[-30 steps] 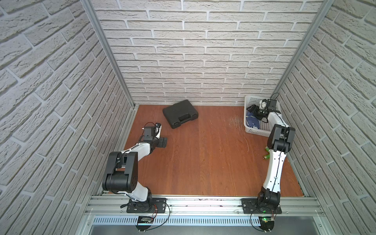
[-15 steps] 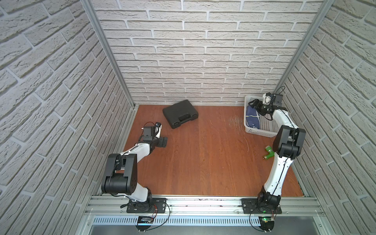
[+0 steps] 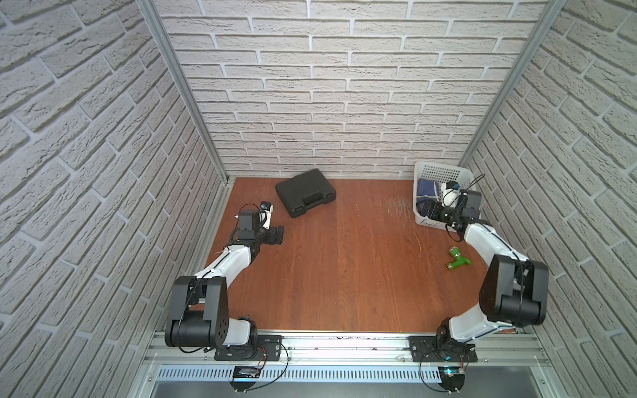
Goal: Roll up the pillowcase
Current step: Reset both arms
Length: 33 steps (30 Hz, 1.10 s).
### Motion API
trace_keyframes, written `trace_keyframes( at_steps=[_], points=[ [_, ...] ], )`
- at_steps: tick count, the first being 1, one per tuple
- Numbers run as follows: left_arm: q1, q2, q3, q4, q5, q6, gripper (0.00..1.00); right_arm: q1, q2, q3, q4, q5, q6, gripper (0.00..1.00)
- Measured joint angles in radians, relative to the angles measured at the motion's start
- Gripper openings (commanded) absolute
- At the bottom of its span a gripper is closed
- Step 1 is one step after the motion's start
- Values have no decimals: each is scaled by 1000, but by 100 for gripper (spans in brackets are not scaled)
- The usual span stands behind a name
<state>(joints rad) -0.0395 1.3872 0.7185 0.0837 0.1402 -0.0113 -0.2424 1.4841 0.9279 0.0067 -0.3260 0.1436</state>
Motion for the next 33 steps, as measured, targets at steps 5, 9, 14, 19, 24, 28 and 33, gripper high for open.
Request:
trace_keyframes(
  at_steps=[5,9,14,19,24,28,33],
  points=[
    [-8,-9,-3,52,26,-31,99,89,-147,-293,208,158,-71,99],
    [-11,-9,-31,109,29,-43,98,105,-150,-383,277,235,-97,99],
    [-12,-13,-62,137,26,-42,98,143,-167,-394,357,272,-123,99],
    [-11,-50,-92,157,22,-36,98,178,-177,-396,401,309,-134,99],
    [-11,-72,-104,171,21,-33,99,186,-193,-397,400,329,-135,99],
    [-9,-74,-106,171,18,-29,99,187,-210,-397,386,334,-141,99],
    [-4,-75,-106,170,8,-24,98,187,-222,-397,359,341,-145,99]
  ],
)
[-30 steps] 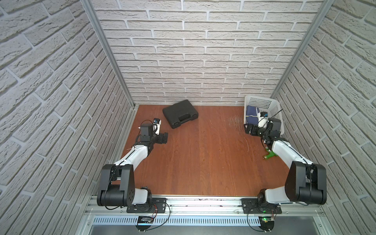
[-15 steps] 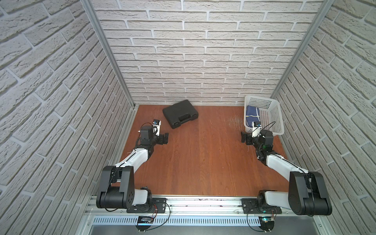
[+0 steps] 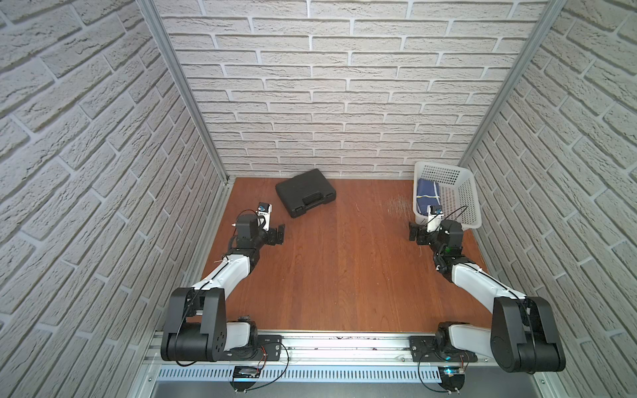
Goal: Roll up the pillowcase
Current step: Reset both arms
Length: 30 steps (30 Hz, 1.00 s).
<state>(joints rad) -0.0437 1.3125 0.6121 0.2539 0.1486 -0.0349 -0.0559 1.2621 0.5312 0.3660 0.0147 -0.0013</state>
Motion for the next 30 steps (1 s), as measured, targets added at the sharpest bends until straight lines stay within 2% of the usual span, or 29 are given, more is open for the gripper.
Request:
trace_keyframes(
  at_steps=[15,30],
  points=[
    [10,2,2,-1,-18,21,98,1,0,2,-2,61,-7,99],
    [13,104,58,19,-21,35,99,1,72,37,-10,71,3,99]
  ],
)
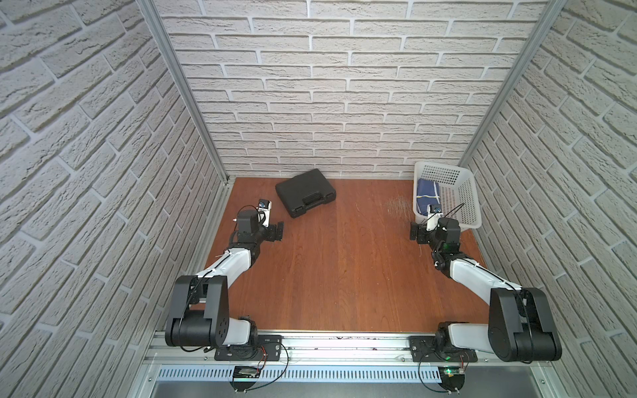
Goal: Roll up the pillowcase
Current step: Reset both arms
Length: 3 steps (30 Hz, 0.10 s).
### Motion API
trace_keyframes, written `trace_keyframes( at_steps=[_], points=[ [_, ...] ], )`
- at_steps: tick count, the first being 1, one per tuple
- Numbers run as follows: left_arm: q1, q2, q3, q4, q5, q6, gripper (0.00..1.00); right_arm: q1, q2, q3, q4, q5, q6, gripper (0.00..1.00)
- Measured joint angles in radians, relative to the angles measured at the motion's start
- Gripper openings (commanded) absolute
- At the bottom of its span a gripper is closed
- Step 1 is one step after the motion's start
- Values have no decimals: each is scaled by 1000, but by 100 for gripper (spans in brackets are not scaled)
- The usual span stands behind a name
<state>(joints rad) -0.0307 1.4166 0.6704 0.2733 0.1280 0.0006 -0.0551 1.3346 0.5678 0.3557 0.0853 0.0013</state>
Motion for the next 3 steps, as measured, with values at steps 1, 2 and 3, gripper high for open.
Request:
trace_keyframes(
  at_steps=[1,2,3],
  points=[
    [2,10,0,4,0,-1,99,0,5,0,3,6,7,99],
    [3,18,0,6,-1,-1,98,0,9,0,8,9,12,99],
    [4,24,0,6,-2,-1,98,0,14,1,11,11,18,99]
  ],
)
